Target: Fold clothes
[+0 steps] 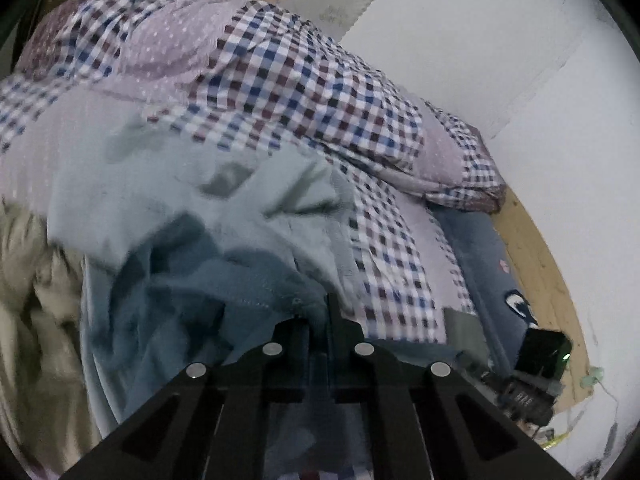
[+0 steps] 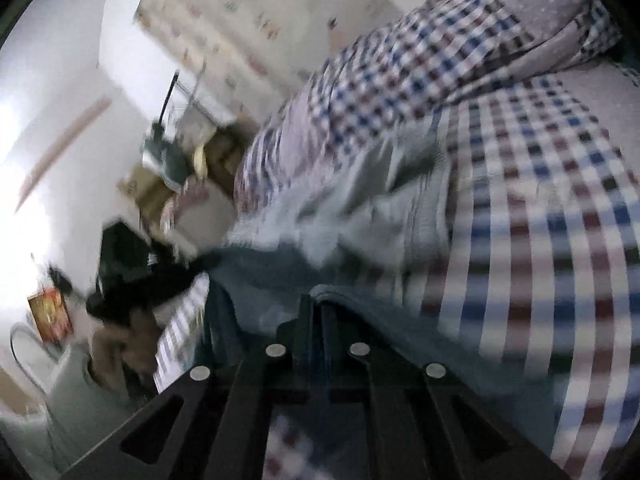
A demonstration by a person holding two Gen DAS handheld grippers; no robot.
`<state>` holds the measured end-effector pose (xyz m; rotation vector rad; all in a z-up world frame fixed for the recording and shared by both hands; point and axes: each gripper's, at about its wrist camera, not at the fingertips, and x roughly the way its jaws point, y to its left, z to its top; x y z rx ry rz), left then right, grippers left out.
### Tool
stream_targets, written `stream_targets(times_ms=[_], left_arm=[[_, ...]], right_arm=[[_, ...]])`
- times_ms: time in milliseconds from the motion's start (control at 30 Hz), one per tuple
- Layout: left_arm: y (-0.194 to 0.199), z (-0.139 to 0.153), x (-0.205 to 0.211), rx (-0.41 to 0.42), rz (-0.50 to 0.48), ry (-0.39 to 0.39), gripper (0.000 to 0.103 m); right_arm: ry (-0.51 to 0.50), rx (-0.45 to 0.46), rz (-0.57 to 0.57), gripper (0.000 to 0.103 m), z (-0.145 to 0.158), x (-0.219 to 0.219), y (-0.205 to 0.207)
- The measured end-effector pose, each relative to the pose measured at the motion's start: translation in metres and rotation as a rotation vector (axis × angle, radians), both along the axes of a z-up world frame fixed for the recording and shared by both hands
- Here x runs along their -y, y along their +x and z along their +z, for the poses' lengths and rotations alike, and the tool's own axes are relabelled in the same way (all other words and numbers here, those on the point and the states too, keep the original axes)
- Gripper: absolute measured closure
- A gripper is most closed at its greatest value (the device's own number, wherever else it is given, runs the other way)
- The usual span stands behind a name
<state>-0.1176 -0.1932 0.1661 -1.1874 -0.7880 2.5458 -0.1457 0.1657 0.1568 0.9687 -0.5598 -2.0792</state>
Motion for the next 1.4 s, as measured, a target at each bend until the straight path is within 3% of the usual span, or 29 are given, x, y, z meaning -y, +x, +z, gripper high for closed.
stream_targets(times_ms=[100, 167, 200, 233, 300, 367, 467, 500, 700, 767, 1067, 1167, 1267, 1333, 1400], left_arm=[[-0.045, 0.008, 0.005, 0.028, 0.022, -0.022, 0.098], [-0.083, 0.013, 0.006, 0.015, 0.026, -0.032, 0.093], [-0.093, 0.011, 0.004, 0.025, 0.025, -0.043, 0.09], [-0.102, 0.008, 0.002, 0.034, 0.024, -0.052, 0.087], [-0.099, 0.0, -0.001, 0.03, 0.024, -0.06, 0.08], [-0.088, -0.006, -0.004, -0.005, 0.01, -0.075, 0.05], [-0.063, 0.003, 0.005, -0.121, 0.056, -0.118, 0.02], [-0.057, 0.004, 0.011, -0.128, 0.071, -0.11, 0.017], [-0.021, 0.01, 0.044, -0.17, 0.157, -0.069, 0.016], [0.001, 0.006, 0.044, -0.159, 0.147, -0.109, 0.016], [0.171, -0.034, 0.017, -0.195, 0.187, -0.232, 0.016], [0.217, -0.052, -0.01, -0.196, 0.191, -0.19, 0.016], [0.244, -0.072, -0.04, -0.216, 0.185, -0.184, 0.016], [0.251, -0.085, -0.06, -0.249, 0.176, -0.261, 0.016], [0.243, -0.092, -0.069, -0.225, 0.166, -0.31, 0.016]], right_arm=[[-0.012, 0.024, -0.072, 0.101, 0.009, 0.002, -0.048], [-0.019, 0.078, -0.184, 0.095, 0.002, 0.002, -0.084], [0.007, 0.121, -0.225, 0.083, -0.007, 0.003, -0.096], [0.033, 0.164, -0.265, 0.06, -0.015, 0.004, -0.108], [0.127, 0.196, -0.318, 0.057, -0.029, 0.008, -0.118], [0.204, 0.157, -0.33, 0.05, -0.036, 0.011, -0.109], [0.232, 0.096, -0.363, 0.038, -0.041, 0.002, -0.086], [0.236, 0.076, -0.376, 0.034, -0.042, -0.002, -0.077], [0.212, 0.062, -0.303, 0.032, -0.052, -0.018, -0.009], [0.229, 0.068, -0.282, 0.032, -0.053, -0.025, 0.019], [0.365, 0.038, -0.165, 0.032, -0.064, -0.02, 0.15], [0.411, 0.013, -0.123, 0.032, -0.074, -0.004, 0.18], [0.474, -0.019, -0.089, 0.032, -0.091, 0.015, 0.191], [0.54, -0.037, -0.083, 0.032, -0.1, 0.029, 0.185], [0.576, -0.065, -0.095, 0.032, -0.103, 0.037, 0.179]])
